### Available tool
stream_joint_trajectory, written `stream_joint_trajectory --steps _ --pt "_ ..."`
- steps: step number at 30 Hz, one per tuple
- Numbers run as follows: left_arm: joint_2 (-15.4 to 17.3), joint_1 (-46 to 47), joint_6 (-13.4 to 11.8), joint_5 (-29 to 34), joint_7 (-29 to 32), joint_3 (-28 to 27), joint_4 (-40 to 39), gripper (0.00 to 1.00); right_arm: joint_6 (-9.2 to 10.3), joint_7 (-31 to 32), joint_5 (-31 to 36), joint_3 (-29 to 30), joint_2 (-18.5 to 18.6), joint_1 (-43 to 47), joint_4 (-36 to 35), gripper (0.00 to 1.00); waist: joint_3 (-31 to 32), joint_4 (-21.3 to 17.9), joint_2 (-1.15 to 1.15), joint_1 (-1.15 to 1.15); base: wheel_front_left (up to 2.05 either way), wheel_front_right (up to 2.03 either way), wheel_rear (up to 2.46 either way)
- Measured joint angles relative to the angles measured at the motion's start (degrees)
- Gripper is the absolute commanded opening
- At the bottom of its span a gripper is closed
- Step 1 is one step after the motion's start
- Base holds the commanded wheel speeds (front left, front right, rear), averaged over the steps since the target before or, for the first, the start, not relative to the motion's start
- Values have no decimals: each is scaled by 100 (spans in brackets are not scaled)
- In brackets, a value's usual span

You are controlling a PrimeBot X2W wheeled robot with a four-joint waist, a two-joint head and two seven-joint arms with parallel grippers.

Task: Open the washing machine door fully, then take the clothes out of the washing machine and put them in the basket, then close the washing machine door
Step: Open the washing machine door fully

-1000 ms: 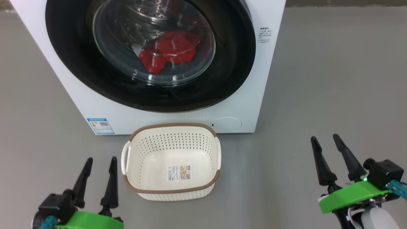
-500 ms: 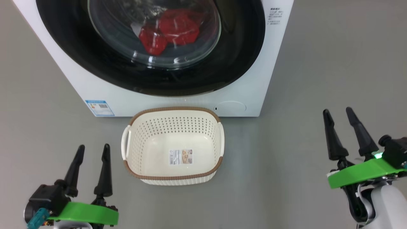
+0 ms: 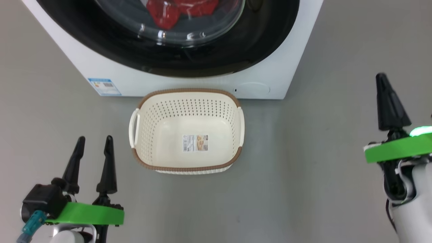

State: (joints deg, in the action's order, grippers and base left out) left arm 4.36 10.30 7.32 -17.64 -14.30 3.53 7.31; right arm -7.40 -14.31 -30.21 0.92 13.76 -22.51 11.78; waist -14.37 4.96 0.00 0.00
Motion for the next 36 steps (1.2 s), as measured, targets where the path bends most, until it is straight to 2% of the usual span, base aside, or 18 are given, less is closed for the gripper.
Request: stream_joint_trajectory --steps 4,10,13,19,32,36 --pt "-14 98 0 0 0 -1 -62 100 0 -1 -357 -56 162 -286 110 0 -191 58 0 0 0 0 0" --pt "-41 231 0 0 0 18 -135 100 0 -1 -1338 -405 531 -758 445 0 -452 141 0 0 0 0 0" --pt "-41 326 0 0 0 34 -163 100 0 -42 -1866 -762 881 -1075 760 0 -587 200 0 0 0 0 0" --pt "-41 347 0 0 0 31 -199 100 0 -7 -2668 -1255 1222 -1573 1100 0 -741 269 0 0 0 0 0" --pt "-62 553 0 0 -1 48 -270 100 0 714 -4216 -1839 1761 -2698 1272 0 -1082 376 0 0 0 0 0" --pt "-77 558 0 0 -1 46 -296 100 0 985 -4669 -1941 1819 -2985 1260 0 -1180 423 0 0 0 0 0"
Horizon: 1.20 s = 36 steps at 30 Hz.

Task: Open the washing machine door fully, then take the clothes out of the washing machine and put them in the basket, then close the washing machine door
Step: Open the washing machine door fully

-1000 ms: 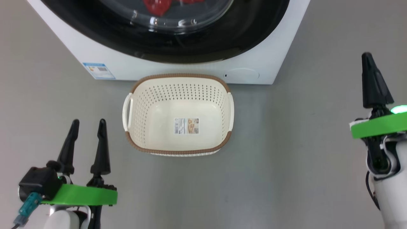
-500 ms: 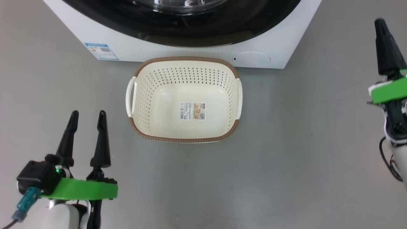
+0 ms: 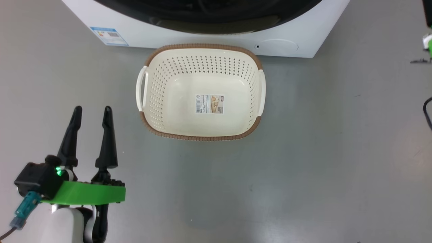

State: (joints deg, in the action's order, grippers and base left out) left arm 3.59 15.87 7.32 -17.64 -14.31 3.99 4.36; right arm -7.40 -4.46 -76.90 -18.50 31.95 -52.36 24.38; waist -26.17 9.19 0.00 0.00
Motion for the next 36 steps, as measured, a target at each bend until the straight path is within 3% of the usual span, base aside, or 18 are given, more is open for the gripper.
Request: stream_joint_trajectory --steps 9,25,36 --pt "-46 135 0 0 -38 -2 -36 100 0 770 -915 -67 136 -641 -66 0 -212 79 0 0 0 0 0" --pt "-160 335 0 -1 -38 19 -48 100 0 2124 -1564 -155 190 -1747 390 0 -510 268 0 0 0 0 0" --pt "-187 356 0 -12 -38 31 -24 100 0 2535 -1560 -299 119 -2200 858 0 -578 436 0 0 0 0 0"
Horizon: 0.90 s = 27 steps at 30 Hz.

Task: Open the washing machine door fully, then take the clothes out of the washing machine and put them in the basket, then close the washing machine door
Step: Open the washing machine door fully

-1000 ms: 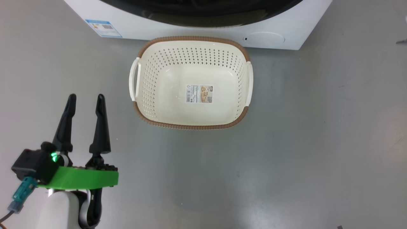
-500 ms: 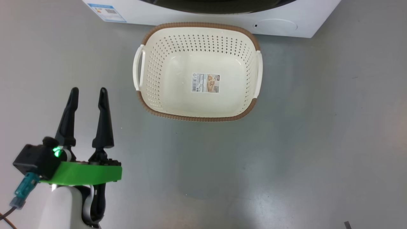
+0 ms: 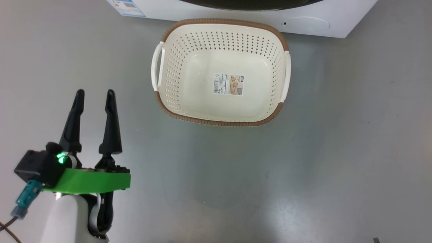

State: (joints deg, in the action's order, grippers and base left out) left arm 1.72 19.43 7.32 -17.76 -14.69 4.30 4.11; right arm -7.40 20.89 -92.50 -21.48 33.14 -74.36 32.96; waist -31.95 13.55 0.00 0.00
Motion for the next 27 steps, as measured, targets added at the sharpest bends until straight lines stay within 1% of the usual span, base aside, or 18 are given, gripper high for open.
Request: stream_joint_trajectory --steps 4,18,27 --pt "-2 0 0 -9 0 -15 1 100 0 34 7 -21 -54 -101 131 0 -15 47 0 0 0 0 0" --pt "-19 -1 0 -174 0 -32 -1 100 0 135 104 -74 -48 -231 383 0 -66 194 0 0 0 0 0" --pt "-31 -7 0 -209 0 -60 73 100 10 350 115 -211 -55 -74 388 0 131 207 0 0 0 0 0"
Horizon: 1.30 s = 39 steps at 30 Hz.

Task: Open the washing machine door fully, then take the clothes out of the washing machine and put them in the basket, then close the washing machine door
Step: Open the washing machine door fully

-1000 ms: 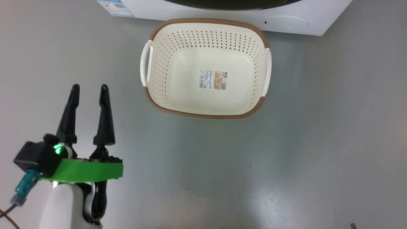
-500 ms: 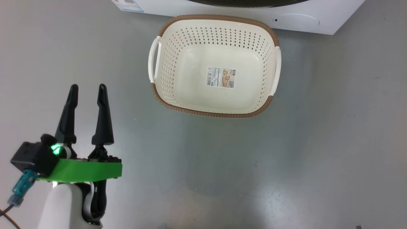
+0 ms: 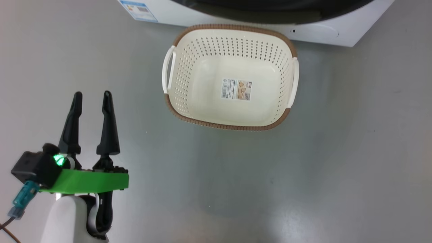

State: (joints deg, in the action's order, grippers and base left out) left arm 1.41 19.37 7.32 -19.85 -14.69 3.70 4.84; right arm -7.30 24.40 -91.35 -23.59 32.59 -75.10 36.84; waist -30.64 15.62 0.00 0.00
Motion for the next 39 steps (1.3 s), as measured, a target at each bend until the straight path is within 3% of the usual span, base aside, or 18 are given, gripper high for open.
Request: stream_joint_trajectory --steps 23,39 --pt "3 -676 0 257 0 -79 258 100 0 159 -314 60 -214 2330 -1196 0 1247 -37 0 0 0 0 0" --pt "87 -1077 0 264 0 -67 382 100 -1 318 -412 272 -412 3643 -1889 0 1901 256 0 0 0 0 0"
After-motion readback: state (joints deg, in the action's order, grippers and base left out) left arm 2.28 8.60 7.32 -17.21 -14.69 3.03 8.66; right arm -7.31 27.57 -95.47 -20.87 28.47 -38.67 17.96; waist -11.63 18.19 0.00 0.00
